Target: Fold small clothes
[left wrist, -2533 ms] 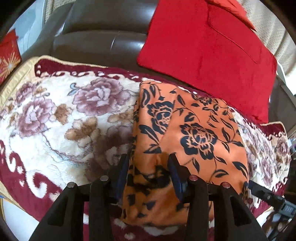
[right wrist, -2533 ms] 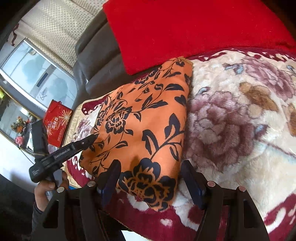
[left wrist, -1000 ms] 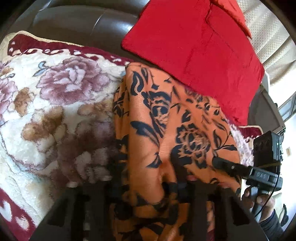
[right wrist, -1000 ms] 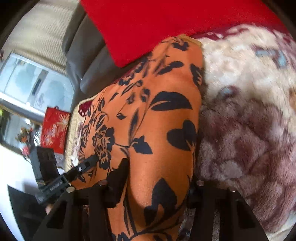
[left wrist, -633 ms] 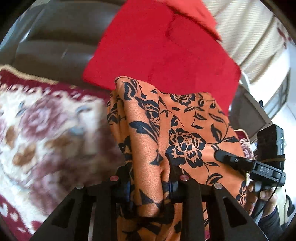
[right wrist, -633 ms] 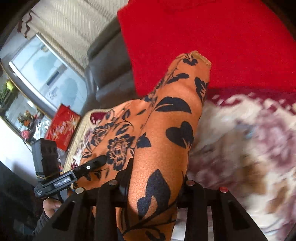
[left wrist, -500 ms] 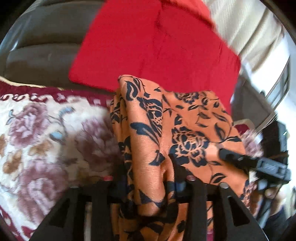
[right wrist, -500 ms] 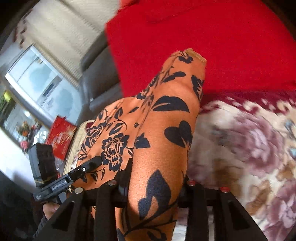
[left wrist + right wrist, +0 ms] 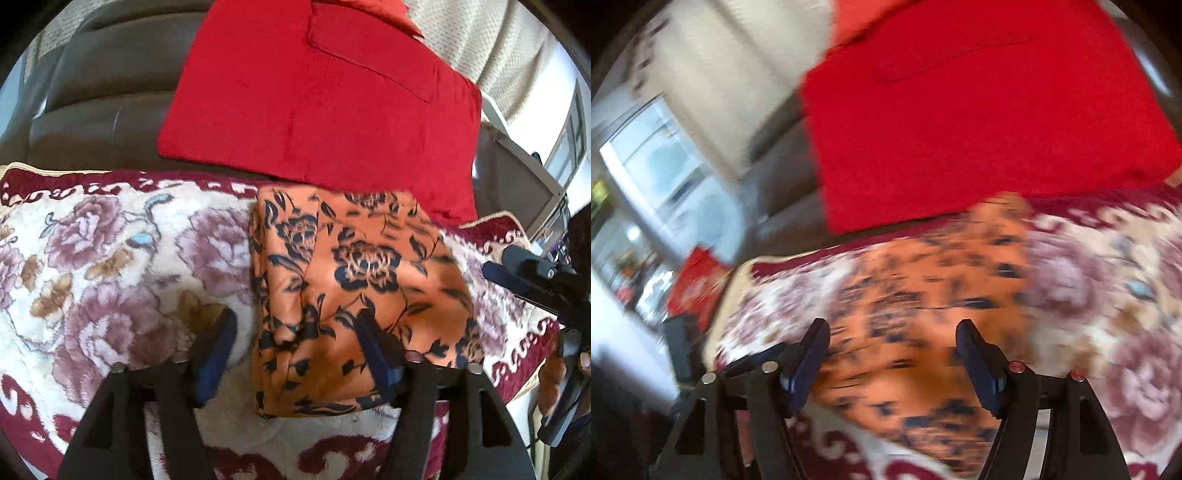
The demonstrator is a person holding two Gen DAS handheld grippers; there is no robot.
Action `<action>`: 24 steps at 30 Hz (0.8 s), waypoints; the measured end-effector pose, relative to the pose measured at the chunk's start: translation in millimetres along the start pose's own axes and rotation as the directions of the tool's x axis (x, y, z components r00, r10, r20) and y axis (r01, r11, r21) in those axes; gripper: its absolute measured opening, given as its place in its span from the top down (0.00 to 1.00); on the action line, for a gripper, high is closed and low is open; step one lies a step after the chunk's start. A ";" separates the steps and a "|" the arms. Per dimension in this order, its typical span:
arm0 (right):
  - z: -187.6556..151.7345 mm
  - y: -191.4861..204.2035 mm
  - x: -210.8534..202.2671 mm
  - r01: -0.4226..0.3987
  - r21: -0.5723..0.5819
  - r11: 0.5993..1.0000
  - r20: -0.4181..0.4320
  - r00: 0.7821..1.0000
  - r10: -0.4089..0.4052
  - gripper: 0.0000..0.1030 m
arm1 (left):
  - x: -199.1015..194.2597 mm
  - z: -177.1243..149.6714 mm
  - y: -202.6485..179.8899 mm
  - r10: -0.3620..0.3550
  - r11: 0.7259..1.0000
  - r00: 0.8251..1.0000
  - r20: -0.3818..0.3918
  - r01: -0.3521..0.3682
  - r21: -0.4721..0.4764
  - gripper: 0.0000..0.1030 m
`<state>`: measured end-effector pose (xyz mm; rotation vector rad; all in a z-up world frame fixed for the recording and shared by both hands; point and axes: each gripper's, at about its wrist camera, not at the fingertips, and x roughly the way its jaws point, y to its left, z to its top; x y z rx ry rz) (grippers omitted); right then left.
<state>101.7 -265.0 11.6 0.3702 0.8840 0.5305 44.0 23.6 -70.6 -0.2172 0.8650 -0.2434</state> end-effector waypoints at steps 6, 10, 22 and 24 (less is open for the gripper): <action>-15.9 -29.9 32.6 0.078 0.105 0.991 -0.139 0.988 -0.063 0.29 | 37.3 -23.4 18.0 0.010 0.999 0.992 -0.128 -0.016 -0.043 0.31; 17.9 -9.5 25.0 0.077 0.026 0.997 -0.080 0.994 -0.075 0.27 | 20.2 -18.5 17.3 0.024 0.999 0.997 -0.070 -0.027 -0.038 0.31; 78.2 -27.2 62.9 0.116 0.101 0.988 -0.083 0.991 -0.108 0.19 | 10.6 -23.7 25.8 0.082 0.996 0.995 -0.064 -0.084 -0.032 0.31; 80.2 -45.8 77.9 0.179 0.116 0.977 -0.111 0.980 -0.166 0.17 | 14.0 -25.1 27.9 0.091 0.995 0.993 -0.075 -0.094 -0.041 0.31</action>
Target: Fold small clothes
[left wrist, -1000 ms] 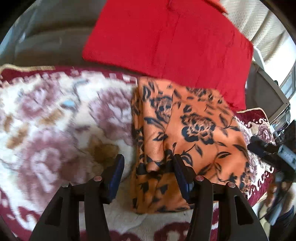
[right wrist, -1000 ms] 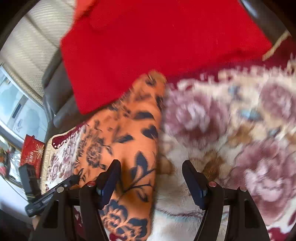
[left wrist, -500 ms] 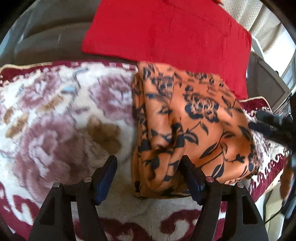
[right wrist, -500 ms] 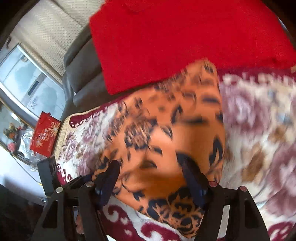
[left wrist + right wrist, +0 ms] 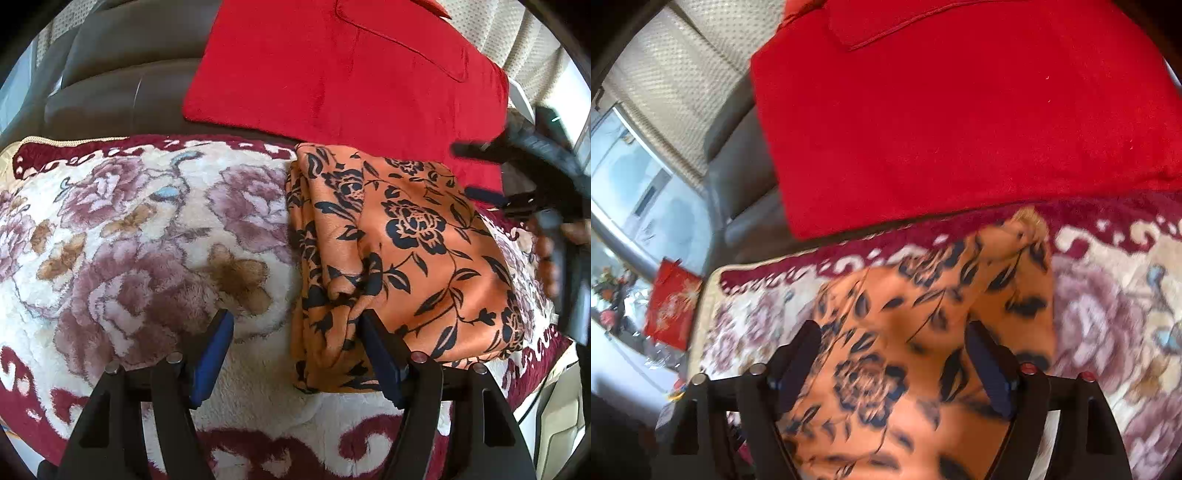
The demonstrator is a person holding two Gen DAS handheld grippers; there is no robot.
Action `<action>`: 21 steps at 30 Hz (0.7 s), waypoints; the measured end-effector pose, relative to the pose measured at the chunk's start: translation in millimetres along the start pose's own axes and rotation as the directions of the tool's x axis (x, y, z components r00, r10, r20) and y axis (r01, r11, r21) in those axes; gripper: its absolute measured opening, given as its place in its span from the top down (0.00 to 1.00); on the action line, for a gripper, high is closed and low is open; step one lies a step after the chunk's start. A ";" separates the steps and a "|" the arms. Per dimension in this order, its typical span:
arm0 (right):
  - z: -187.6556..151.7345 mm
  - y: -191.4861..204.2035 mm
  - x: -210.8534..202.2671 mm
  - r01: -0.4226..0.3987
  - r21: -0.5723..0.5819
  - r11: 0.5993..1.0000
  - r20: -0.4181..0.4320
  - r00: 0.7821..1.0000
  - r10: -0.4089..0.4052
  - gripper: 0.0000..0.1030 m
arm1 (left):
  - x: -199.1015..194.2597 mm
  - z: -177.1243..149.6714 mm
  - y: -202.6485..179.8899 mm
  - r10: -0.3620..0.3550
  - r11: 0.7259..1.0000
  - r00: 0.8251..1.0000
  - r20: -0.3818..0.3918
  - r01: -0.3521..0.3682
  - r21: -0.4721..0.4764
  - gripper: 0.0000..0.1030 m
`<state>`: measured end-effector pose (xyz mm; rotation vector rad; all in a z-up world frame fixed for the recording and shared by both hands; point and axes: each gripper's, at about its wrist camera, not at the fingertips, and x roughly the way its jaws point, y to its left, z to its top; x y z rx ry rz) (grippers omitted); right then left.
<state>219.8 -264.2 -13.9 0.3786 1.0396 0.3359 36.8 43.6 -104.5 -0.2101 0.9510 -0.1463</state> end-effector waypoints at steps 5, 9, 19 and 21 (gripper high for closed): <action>-11.5 -11.7 -0.5 0.003 0.050 0.999 -0.009 1.000 -0.003 0.17 | 2.6 -0.3 -1.2 0.025 1.000 1.000 -0.011 -0.025 -0.003 0.31; -41.7 15.8 -43.5 -0.080 -0.014 0.997 0.036 0.996 0.080 0.17 | -2.9 -1.4 -5.7 0.047 0.999 0.999 -0.005 -0.046 0.006 0.31; -100.5 9.2 -86.7 -0.117 -0.003 0.993 0.057 0.991 0.117 0.17 | -29.4 -8.9 -13.0 0.103 0.995 0.994 0.023 -0.103 0.010 0.30; -104.7 15.3 -90.7 -0.127 -0.051 0.991 0.096 0.987 0.131 0.13 | -36.2 -9.6 -16.0 0.108 0.994 0.994 0.035 -0.108 0.007 0.25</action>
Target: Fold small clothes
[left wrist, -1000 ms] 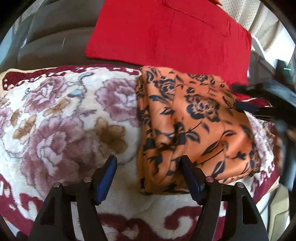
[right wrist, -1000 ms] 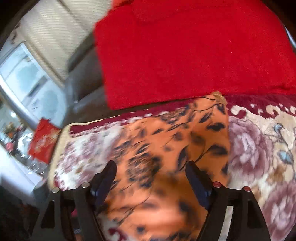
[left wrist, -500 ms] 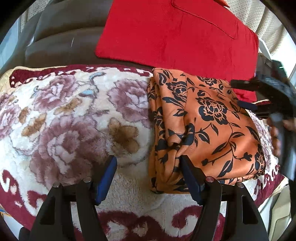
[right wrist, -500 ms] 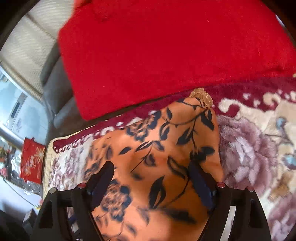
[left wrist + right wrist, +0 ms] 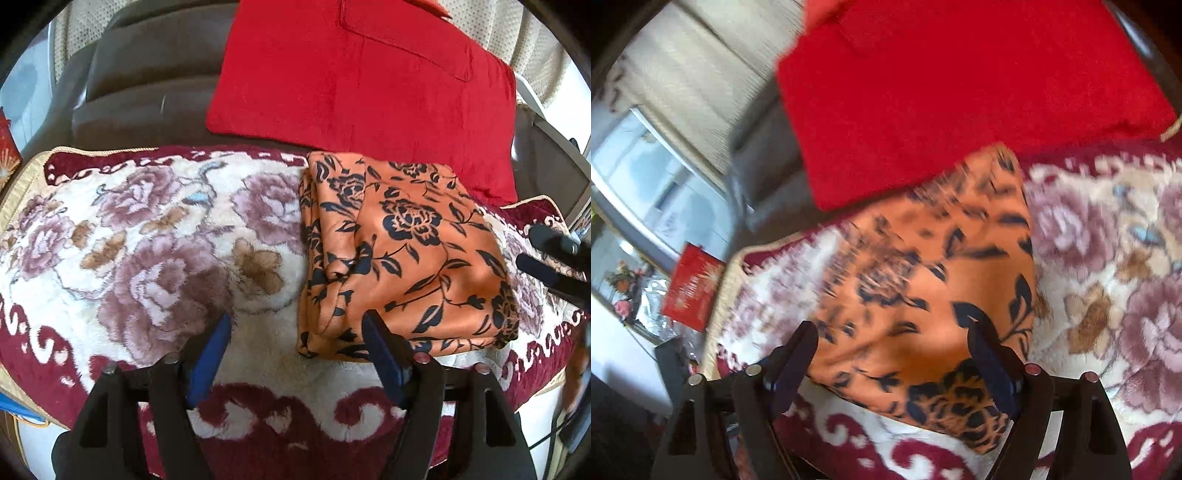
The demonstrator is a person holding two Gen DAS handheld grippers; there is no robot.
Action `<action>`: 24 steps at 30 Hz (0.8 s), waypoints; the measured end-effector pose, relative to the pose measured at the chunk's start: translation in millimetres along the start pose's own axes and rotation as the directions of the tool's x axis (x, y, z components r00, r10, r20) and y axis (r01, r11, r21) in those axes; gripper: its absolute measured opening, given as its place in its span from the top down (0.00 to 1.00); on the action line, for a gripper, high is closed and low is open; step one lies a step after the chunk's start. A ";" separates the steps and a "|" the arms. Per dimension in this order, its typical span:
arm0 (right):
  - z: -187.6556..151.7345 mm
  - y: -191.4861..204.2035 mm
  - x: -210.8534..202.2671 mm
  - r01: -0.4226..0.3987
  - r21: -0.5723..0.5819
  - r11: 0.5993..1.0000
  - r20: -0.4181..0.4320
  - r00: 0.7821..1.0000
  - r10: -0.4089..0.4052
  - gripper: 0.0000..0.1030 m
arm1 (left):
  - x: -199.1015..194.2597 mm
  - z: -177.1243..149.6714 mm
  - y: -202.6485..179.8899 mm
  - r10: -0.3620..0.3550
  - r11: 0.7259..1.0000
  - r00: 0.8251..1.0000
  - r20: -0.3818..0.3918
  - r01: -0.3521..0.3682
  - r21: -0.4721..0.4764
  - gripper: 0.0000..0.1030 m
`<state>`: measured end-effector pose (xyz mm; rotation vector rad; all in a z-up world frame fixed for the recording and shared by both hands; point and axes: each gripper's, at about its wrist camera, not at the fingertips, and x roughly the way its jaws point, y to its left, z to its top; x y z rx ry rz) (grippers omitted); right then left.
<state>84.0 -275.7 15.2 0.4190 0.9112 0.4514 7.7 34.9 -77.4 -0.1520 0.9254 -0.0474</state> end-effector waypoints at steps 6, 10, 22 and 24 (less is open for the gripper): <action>-19.2 -20.2 7.3 0.059 0.048 0.997 -0.053 0.997 -0.057 0.10 | -16.8 -4.0 -10.3 0.034 0.998 0.999 0.011 -0.035 0.046 0.23; -24.1 13.9 -30.9 0.122 -0.043 0.992 0.060 0.991 -0.119 0.10 | -28.6 -4.1 -13.2 0.067 0.997 0.996 0.057 -0.068 0.025 0.21; -84.6 36.8 -40.6 0.417 -0.235 0.878 0.087 0.909 -0.408 0.00 | -44.7 -7.0 -46.2 0.096 0.992 0.991 0.089 -0.102 0.069 0.16; -81.2 40.1 -46.6 0.422 -0.237 0.875 0.105 0.906 -0.409 0.00 | -47.7 -5.7 -52.9 0.099 0.990 0.990 0.101 -0.108 0.086 0.09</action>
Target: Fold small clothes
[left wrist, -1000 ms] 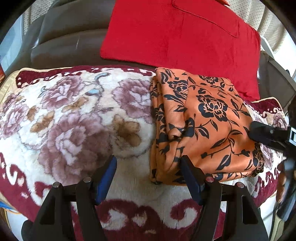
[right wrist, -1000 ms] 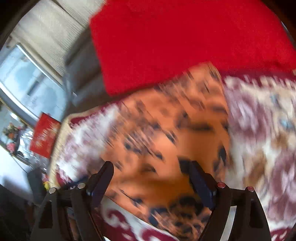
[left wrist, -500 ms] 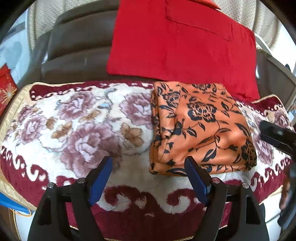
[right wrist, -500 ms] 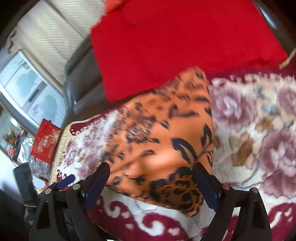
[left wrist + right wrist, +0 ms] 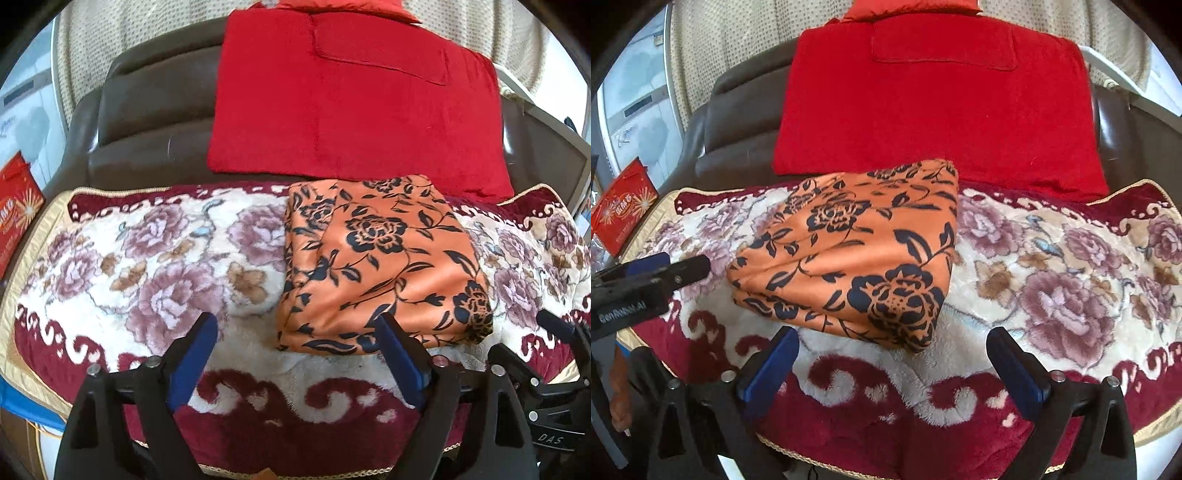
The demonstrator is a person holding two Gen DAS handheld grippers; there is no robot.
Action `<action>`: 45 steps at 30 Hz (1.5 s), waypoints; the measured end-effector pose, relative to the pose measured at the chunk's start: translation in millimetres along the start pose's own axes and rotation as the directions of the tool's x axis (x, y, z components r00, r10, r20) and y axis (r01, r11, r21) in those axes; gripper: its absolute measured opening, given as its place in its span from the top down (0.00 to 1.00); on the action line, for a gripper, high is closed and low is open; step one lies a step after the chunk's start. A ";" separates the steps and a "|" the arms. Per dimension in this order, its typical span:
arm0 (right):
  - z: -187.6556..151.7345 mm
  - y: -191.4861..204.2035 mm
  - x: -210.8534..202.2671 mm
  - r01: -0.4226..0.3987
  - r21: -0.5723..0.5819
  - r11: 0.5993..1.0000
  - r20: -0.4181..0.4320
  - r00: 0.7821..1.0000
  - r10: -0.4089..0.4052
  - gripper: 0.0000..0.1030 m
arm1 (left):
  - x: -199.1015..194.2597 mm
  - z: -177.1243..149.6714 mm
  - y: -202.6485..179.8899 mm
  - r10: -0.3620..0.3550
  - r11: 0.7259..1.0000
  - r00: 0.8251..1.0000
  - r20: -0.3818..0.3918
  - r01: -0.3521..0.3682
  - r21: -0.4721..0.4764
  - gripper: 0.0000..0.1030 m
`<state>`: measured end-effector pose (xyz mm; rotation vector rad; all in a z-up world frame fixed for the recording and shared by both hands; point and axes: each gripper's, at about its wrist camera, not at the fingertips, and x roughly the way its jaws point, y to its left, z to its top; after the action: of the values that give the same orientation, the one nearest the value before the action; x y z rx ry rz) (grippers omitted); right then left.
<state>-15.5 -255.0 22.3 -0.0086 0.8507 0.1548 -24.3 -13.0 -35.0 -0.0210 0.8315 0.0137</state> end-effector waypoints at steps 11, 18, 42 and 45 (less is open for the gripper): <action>6.0 9.8 -9.5 -0.007 -0.039 0.999 0.013 1.000 0.007 0.00 | -14.7 8.1 -10.5 -0.007 1.000 0.999 0.038 0.007 -0.002 0.02; 7.4 11.6 -10.4 0.014 -0.051 0.999 0.022 1.000 -0.013 0.00 | -11.2 8.1 -11.6 -0.017 1.000 1.000 0.026 0.017 0.005 0.00; 18.3 10.1 -5.2 0.110 -0.042 0.993 0.045 0.993 -0.108 0.00 | -0.6 20.9 -17.1 -0.001 1.000 1.000 0.027 0.001 0.001 0.00; 19.5 10.3 -4.2 0.114 -0.043 0.993 0.046 0.993 -0.112 0.00 | 1.4 22.9 -16.2 -0.002 1.000 1.000 0.025 0.002 -0.003 0.00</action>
<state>-5.1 -244.1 38.9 -0.0959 0.8015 0.0682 -6.1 -28.6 -20.4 -0.0244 0.8070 0.0128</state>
